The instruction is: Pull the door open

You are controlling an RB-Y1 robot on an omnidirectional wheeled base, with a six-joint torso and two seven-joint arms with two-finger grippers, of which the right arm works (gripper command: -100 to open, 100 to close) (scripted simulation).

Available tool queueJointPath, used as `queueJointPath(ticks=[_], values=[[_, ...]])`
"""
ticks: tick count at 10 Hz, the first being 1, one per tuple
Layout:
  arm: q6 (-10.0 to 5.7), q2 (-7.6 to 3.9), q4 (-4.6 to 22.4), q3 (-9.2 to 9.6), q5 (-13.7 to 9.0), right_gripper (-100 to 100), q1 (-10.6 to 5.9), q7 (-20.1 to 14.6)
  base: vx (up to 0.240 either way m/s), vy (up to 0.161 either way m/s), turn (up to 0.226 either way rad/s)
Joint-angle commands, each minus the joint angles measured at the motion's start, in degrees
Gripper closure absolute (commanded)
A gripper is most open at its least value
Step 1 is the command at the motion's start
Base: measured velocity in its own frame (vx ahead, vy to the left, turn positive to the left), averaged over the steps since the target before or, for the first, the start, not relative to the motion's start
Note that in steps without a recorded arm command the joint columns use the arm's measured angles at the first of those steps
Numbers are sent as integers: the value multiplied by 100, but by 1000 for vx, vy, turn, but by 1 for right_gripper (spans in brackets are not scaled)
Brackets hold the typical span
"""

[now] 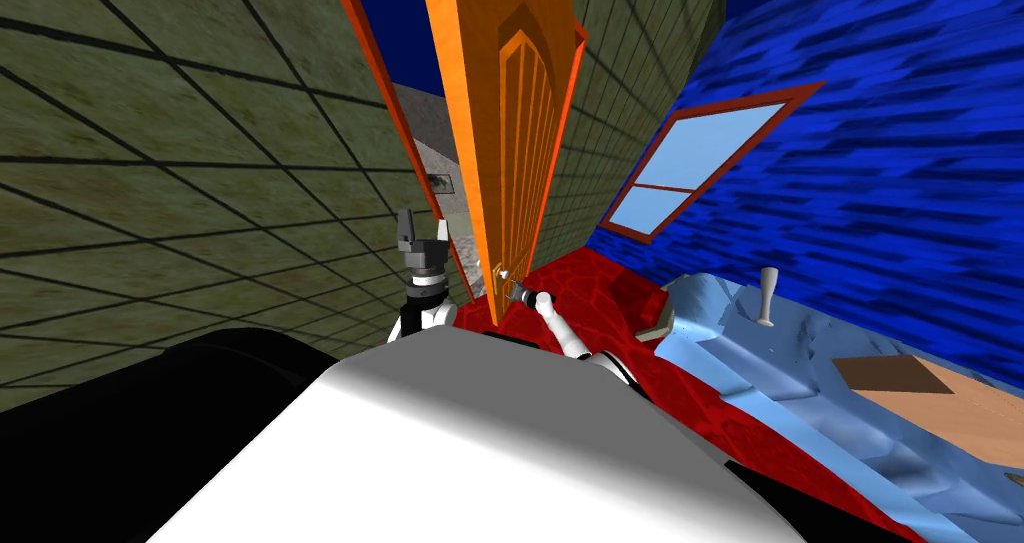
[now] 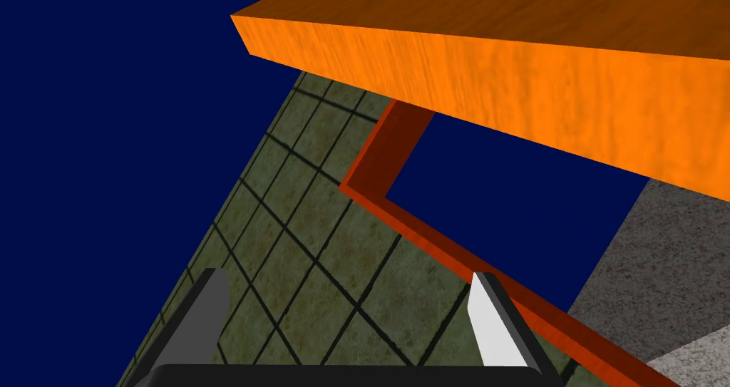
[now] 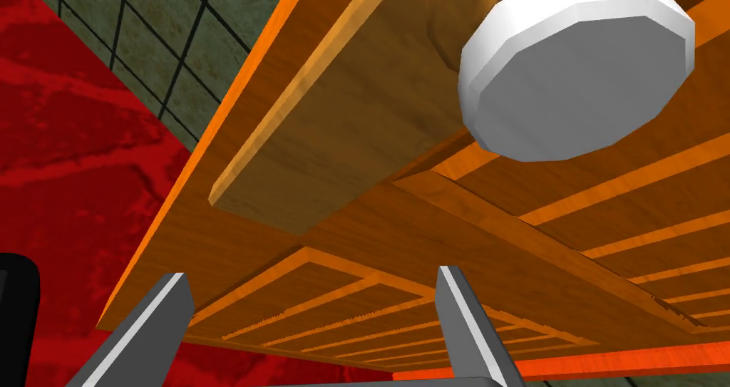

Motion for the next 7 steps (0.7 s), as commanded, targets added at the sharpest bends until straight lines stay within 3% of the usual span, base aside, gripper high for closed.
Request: queueJointPath(ticks=[1,7], values=[[124,-9,-68,11,-259,-100,53,-107,30,-110,43],[605,23,-176,-7,-1341,-100,194,-341,13,-95,54]])
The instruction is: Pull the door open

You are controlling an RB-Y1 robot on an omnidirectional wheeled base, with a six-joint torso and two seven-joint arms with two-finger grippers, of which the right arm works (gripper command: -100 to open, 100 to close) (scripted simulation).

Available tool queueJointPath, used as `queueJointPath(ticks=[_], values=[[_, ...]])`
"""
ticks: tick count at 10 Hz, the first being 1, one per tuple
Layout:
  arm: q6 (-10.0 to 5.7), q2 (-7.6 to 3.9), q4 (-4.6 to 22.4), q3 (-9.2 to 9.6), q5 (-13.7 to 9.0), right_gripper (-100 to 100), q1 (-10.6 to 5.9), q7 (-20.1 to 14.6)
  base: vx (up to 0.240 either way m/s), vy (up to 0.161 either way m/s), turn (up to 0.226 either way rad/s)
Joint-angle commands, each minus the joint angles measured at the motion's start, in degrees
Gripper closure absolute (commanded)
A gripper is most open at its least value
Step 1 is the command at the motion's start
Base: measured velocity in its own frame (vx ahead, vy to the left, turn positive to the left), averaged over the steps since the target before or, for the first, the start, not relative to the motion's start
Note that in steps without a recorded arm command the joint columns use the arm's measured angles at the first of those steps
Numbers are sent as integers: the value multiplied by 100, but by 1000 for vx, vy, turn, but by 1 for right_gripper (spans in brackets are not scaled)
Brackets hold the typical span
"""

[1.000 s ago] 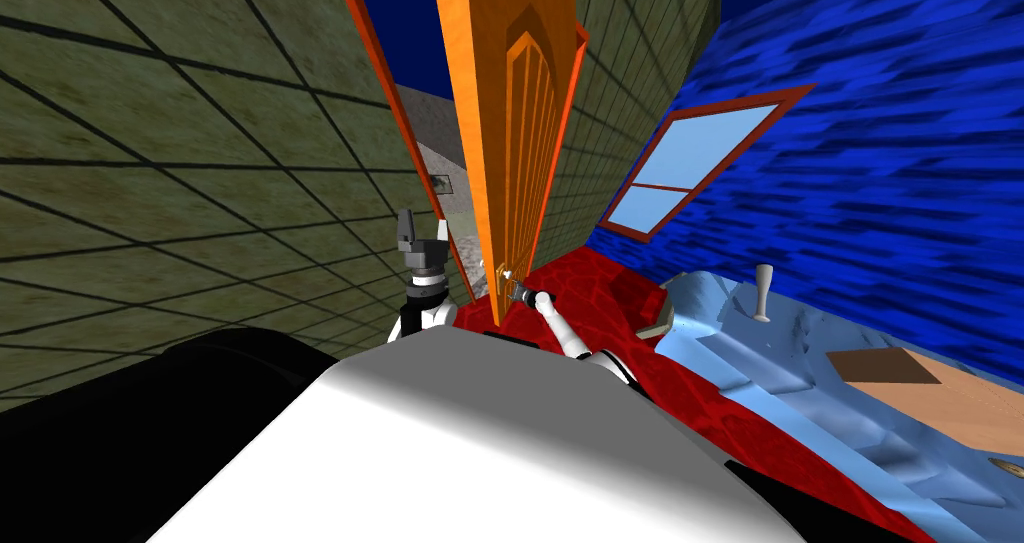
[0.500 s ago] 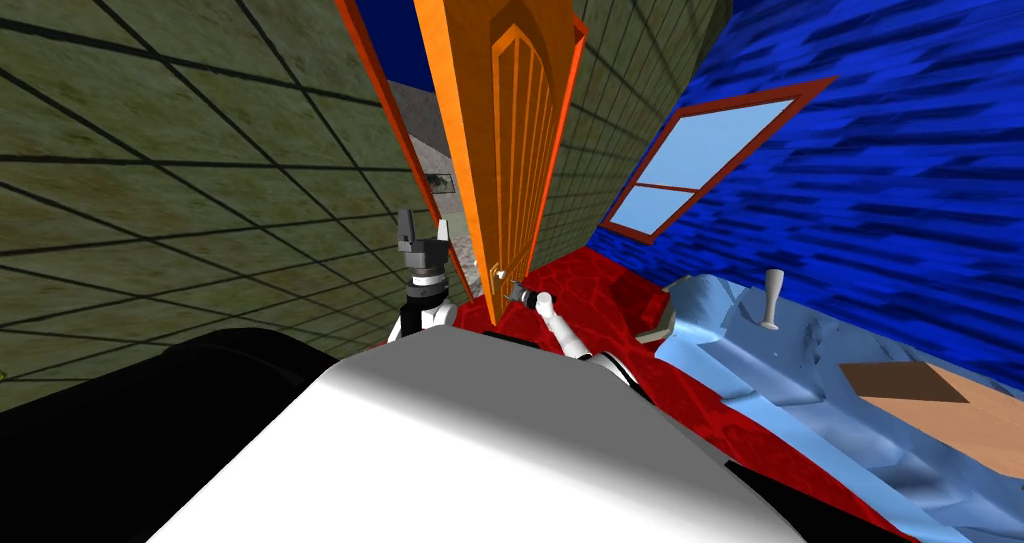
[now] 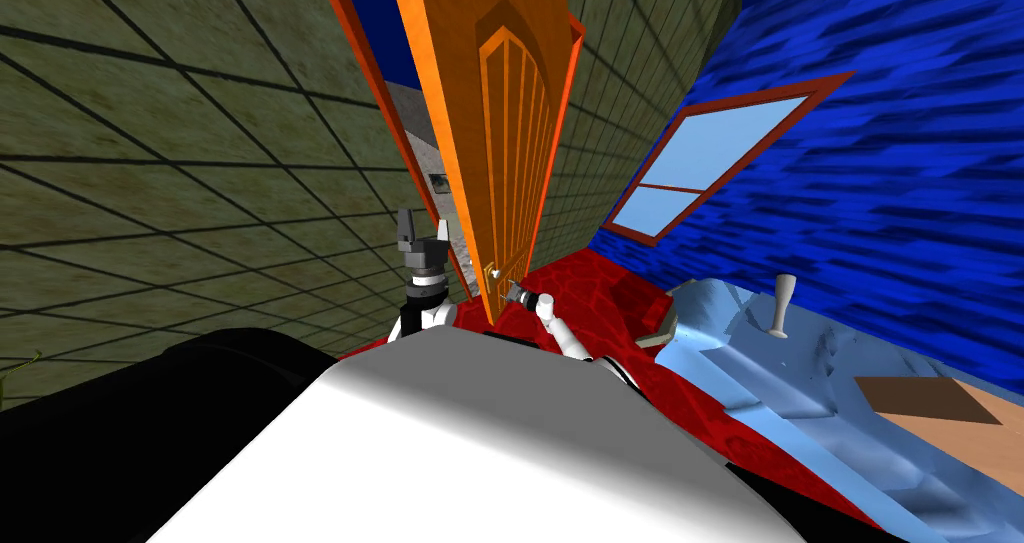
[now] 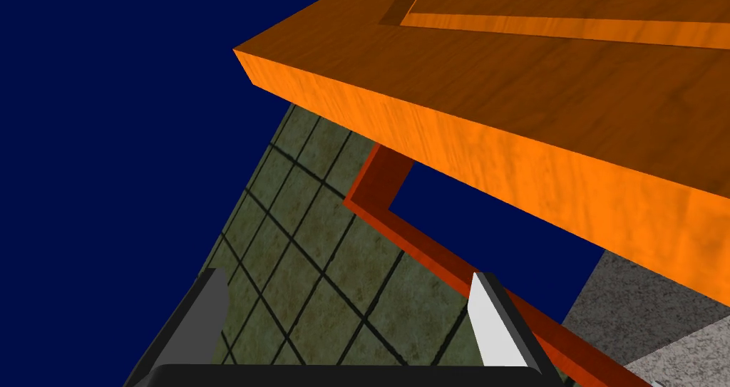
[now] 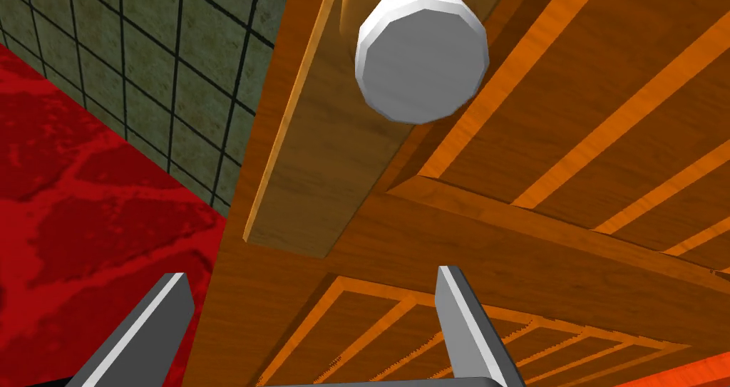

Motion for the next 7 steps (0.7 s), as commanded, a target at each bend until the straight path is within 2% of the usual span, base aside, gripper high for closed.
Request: queueJointPath(ticks=[1,7], values=[[63,40,74,-26,-184,-100,-31,13,4,-68,17],[516,94,-27,-43,-1243,-100,103,-207,13,-91,48]])
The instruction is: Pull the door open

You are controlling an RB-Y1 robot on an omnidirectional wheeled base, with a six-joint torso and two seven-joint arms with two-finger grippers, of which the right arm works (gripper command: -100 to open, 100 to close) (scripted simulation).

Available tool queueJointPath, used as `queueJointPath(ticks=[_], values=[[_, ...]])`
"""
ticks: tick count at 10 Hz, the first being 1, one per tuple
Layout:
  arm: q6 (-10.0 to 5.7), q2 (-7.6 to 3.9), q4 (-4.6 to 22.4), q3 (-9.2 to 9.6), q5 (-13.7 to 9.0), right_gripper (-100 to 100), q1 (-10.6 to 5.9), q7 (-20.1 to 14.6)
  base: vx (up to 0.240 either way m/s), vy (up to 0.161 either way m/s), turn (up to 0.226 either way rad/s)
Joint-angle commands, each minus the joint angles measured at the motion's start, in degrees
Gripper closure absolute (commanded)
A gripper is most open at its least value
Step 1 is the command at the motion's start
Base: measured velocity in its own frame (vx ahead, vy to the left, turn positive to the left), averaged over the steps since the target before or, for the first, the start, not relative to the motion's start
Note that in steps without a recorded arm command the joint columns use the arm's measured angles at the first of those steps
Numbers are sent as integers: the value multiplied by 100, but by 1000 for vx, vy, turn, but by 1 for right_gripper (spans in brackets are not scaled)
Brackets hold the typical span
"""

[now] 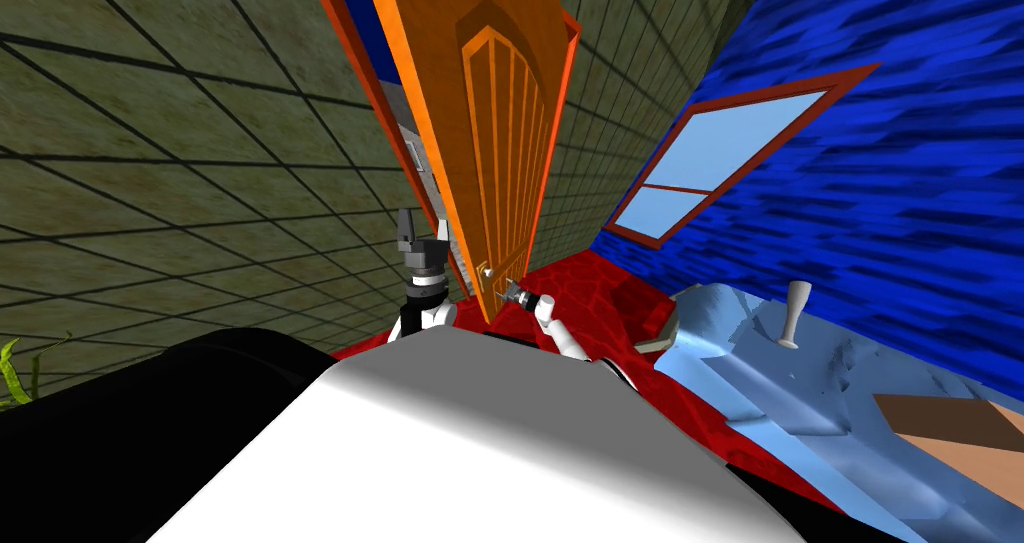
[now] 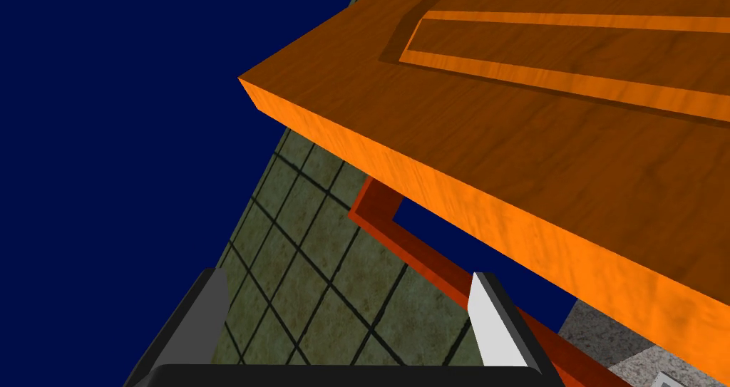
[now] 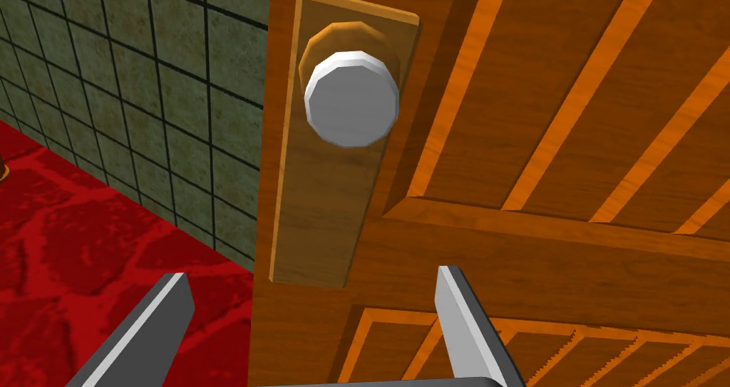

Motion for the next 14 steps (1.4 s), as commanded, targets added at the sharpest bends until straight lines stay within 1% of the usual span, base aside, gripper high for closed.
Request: queueJointPath(ticks=[1,3,6,7,8,9,10,11,13,14], values=[[98,-2,-84,19,-247,-100,43,-114,1,-101,45],[217,19,-111,15,-525,-100,78,-172,4,-99,42],[362,48,-143,10,-864,-100,120,-243,4,-79,32],[425,63,-158,7,-1013,-100,139,-274,8,-85,35],[460,72,-165,6,-1094,-100,150,-291,11,-79,38],[420,63,-179,14,-1026,-100,155,-285,5,-34,10],[523,-74,-47,-84,-1178,-100,83,-246,-35,88,157],[549,-112,-10,-112,-1218,-100,62,-234,-28,159,106],[673,-294,167,-244,-1410,-100,-36,-179,-27,195,121],[673,-294,167,-244,-1410,-100,-36,-179,-35,170,40]])
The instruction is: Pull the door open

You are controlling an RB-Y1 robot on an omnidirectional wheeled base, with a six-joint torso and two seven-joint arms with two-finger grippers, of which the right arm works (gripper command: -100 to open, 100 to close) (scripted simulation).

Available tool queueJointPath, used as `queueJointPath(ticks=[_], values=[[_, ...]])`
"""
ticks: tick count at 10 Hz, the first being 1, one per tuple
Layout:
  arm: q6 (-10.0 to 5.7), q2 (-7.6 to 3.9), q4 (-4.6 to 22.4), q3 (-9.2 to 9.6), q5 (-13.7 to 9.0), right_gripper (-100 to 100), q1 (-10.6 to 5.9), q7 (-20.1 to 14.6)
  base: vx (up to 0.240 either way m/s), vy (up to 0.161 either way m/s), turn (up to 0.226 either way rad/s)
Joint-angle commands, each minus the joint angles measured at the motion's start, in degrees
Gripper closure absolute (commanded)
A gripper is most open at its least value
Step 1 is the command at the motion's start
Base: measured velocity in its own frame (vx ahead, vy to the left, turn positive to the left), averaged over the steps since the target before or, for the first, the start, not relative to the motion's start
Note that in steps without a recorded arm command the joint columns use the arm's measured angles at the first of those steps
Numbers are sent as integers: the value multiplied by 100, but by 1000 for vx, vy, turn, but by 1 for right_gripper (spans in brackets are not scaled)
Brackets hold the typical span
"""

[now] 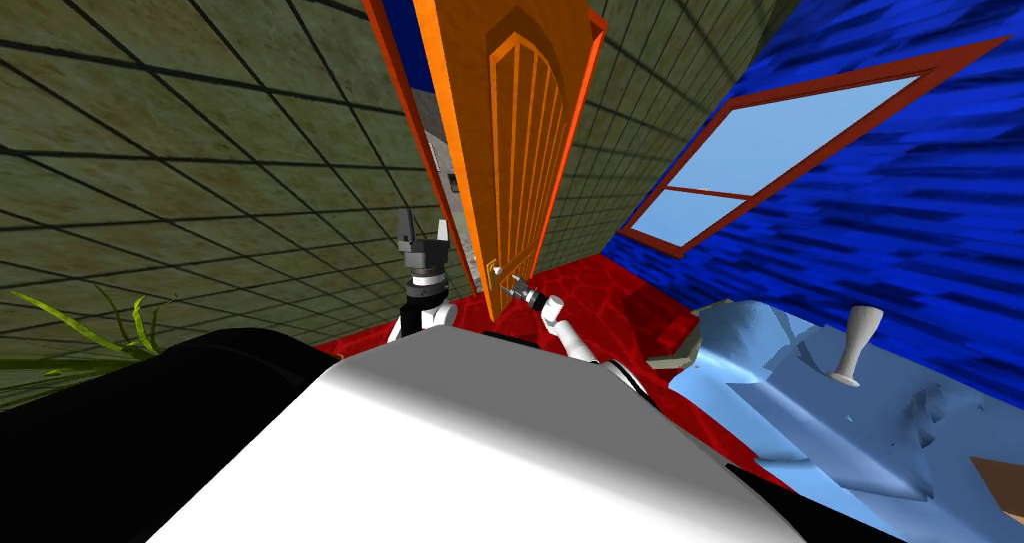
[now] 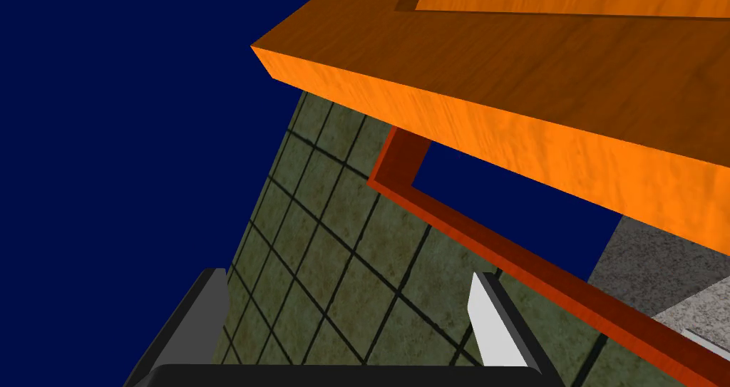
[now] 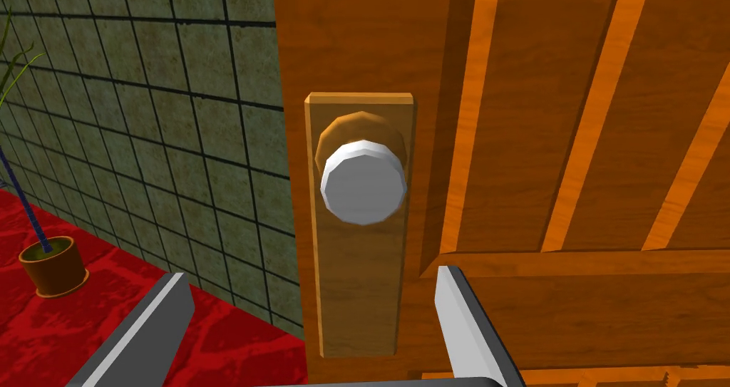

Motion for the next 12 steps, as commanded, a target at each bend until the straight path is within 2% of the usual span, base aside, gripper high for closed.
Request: queueJointPath(ticks=[1,2,3,4,5,6,7,8,9,10,11,12], values=[[108,-27,206,-86,-98,-100,-85,109,-27,90,44],[180,-132,309,-162,-209,-100,-142,141,-26,103,150],[216,-185,361,-201,-265,-100,-171,157,-16,119,112],[216,-185,361,-201,-265,-100,-171,157,-1,71,10],[289,-291,466,-279,-378,-100,-229,190,4,89,125],[289,-291,466,-279,-378,-100,-229,190,-6,82,49],[393,-442,615,-390,-539,-100,-311,236,15,150,138],[393,-442,615,-390,-539,-100,-311,236,18,136,79],[484,-575,746,-487,-680,-100,-384,277,6,135,161],[533,-647,817,-540,-756,-100,-423,299,51,169,145],[533,-647,817,-540,-756,-100,-423,299,59,114,29],[601,-746,915,-613,-862,-100,-478,329,75,99,115]])
